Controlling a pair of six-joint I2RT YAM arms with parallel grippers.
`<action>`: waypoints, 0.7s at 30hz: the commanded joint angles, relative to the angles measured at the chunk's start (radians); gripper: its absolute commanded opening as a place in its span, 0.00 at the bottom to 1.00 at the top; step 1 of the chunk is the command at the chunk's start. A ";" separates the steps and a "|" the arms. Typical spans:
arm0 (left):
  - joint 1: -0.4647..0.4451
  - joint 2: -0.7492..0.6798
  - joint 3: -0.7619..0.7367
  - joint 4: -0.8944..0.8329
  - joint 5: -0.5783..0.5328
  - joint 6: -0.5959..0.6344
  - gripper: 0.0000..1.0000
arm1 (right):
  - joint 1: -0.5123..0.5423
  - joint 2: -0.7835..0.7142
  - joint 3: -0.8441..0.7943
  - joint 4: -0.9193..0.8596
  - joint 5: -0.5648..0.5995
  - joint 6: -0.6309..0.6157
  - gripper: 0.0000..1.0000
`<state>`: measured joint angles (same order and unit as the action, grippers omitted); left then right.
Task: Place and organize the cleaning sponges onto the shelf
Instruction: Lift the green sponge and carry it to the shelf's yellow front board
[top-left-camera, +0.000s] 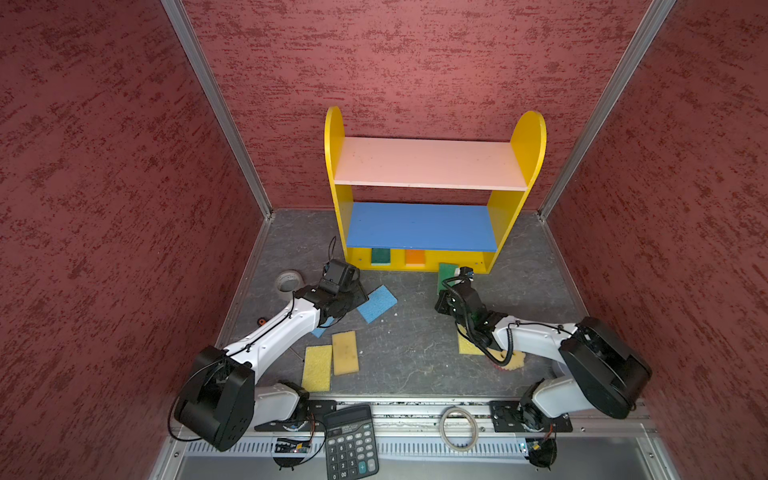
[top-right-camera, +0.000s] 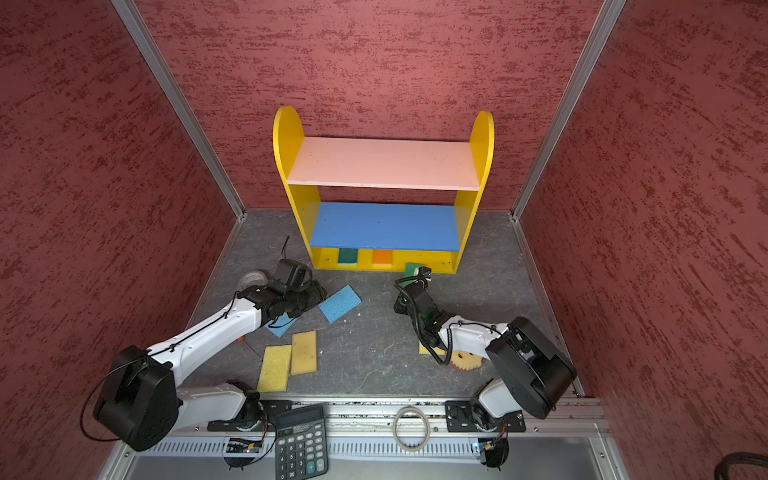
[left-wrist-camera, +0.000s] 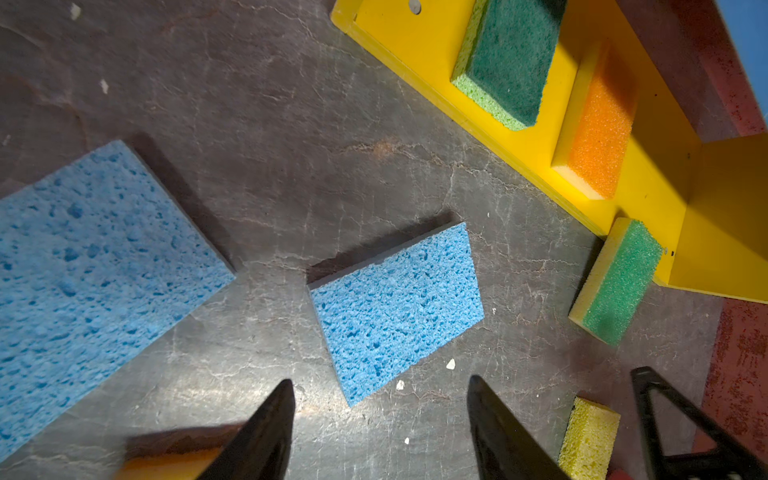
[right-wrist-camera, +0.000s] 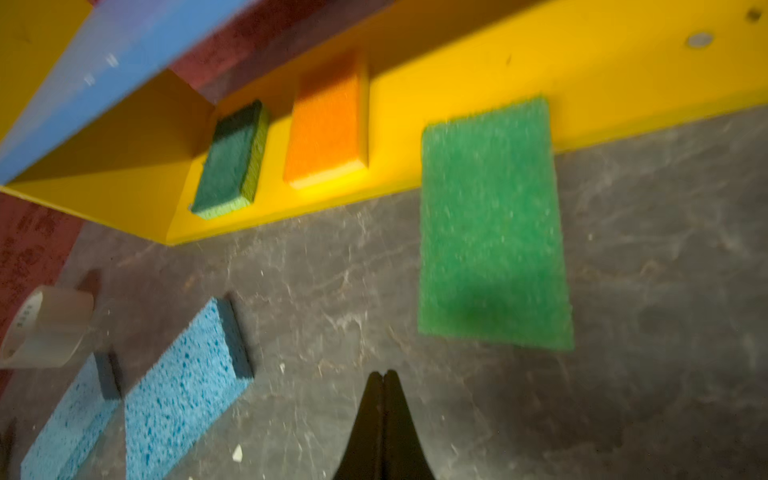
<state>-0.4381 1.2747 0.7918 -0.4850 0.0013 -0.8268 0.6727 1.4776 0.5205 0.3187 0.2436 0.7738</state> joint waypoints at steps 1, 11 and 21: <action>-0.002 0.003 0.003 0.015 0.009 -0.006 0.66 | -0.001 0.006 -0.020 0.062 -0.032 0.105 0.00; -0.013 0.037 0.003 0.023 0.018 -0.017 0.66 | -0.114 0.110 -0.044 0.166 -0.117 0.183 0.00; -0.014 0.046 -0.002 0.016 0.001 -0.020 0.66 | -0.206 0.243 0.013 0.270 -0.193 0.196 0.00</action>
<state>-0.4492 1.3090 0.7918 -0.4709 0.0177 -0.8413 0.4900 1.6993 0.5175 0.5251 0.0856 0.9302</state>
